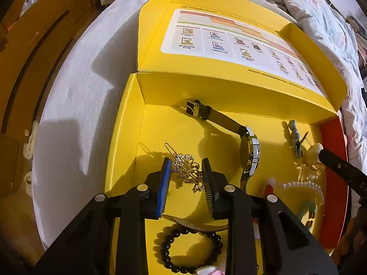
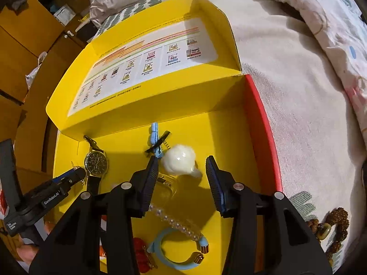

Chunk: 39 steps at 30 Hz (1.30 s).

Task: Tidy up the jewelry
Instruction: 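Open the left tool over the box while the right tool releases the white pendant, then reach the left tool to the brown bead bracelet while the right tool reaches the tan bracelet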

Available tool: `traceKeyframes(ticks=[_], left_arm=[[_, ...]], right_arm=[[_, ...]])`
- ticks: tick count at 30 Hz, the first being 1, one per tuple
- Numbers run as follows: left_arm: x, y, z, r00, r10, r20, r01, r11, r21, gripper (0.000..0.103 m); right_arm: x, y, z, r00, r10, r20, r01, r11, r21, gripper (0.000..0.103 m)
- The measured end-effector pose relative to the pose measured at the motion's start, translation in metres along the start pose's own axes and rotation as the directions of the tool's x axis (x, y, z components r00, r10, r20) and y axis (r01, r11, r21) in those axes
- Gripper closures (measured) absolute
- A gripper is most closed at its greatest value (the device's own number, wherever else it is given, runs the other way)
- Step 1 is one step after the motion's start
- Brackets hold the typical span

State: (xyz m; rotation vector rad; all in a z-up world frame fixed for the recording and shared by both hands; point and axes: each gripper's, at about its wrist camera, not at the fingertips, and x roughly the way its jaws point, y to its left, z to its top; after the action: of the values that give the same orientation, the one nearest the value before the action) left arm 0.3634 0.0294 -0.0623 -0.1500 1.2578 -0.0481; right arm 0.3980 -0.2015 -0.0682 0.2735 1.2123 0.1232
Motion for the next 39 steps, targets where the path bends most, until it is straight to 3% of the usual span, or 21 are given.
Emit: traceKeyframes(ticks=[8,13,19,27,30,39], left_arm=[[-0.019,0.003,0.0,1.0,-0.021,0.022,0.021,1.0,-0.008,0.075],[-0.054,0.001,-0.008,0.996,-0.048,0.074,0.047,0.999,0.01,0.063],[-0.093,-0.001,-0.03,0.99,-0.068,0.12,0.064,0.997,0.042,0.062],[-0.119,0.012,-0.079,0.98,-0.144,0.134,0.14,0.989,0.04,0.054],[-0.121,0.01,-0.098,0.978,-0.16,0.131,0.155,0.987,0.05,0.052],[-0.132,-0.021,-0.162,0.972,-0.179,0.152,0.158,0.978,0.139,0.041]], right_arm=[[-0.03,0.005,-0.003,0.999,0.0,0.045,0.001,1.0,-0.025,0.057],[-0.078,-0.003,-0.016,0.992,0.044,0.116,-0.043,0.999,-0.011,0.056],[-0.123,-0.026,-0.046,0.98,0.075,0.182,-0.082,0.996,0.035,0.056],[-0.161,-0.078,-0.092,0.981,0.009,0.192,-0.026,0.996,0.084,0.055],[-0.172,-0.106,-0.115,0.983,-0.046,0.178,0.026,0.993,0.113,0.05],[-0.182,-0.154,-0.16,0.983,-0.136,0.12,0.121,0.985,0.124,0.045]])
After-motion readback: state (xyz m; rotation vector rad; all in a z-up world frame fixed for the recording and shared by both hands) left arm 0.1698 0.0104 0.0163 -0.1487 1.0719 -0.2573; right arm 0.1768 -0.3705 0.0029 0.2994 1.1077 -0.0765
